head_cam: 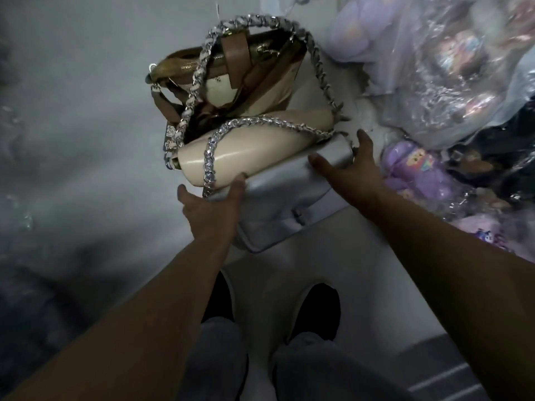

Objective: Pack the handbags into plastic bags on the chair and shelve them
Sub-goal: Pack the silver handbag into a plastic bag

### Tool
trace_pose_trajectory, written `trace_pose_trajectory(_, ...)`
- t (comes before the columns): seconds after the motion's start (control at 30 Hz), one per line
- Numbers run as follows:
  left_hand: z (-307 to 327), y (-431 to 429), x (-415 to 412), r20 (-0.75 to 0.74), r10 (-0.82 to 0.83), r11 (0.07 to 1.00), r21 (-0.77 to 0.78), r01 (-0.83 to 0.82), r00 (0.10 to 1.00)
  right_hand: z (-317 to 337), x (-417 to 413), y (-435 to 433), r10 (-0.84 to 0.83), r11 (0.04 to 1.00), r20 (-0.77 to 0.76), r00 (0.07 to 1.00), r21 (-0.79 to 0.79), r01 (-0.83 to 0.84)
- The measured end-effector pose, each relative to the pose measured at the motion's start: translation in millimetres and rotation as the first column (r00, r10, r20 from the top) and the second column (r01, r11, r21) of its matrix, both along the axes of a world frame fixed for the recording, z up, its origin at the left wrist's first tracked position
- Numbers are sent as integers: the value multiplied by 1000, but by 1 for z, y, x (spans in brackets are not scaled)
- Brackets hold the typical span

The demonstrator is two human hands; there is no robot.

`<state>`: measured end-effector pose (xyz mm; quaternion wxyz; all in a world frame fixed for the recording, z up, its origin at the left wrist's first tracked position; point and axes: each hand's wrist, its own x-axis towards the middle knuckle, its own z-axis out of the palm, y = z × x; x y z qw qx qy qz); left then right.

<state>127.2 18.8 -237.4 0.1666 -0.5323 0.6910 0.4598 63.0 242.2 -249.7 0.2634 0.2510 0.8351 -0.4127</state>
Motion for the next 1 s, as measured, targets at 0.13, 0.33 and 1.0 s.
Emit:
trace_pose_trajectory(0.13, -5, 0, 0, 14, -31, 999, 7, 31, 999, -4, -5, 6, 104, 991, 15, 994, 88, -105)
trace_pose_trajectory(0.33, 30, 1, 12, 224, -70, 993, -82, 91, 972, 31, 4, 6, 155, 987, 16, 988, 45, -156)
trace_pose_trajectory(1.0, 261, 95, 8, -159, -79, 975, -216, 44, 984, 284, 107, 91, -483, 872, -239, 842, -41, 488)
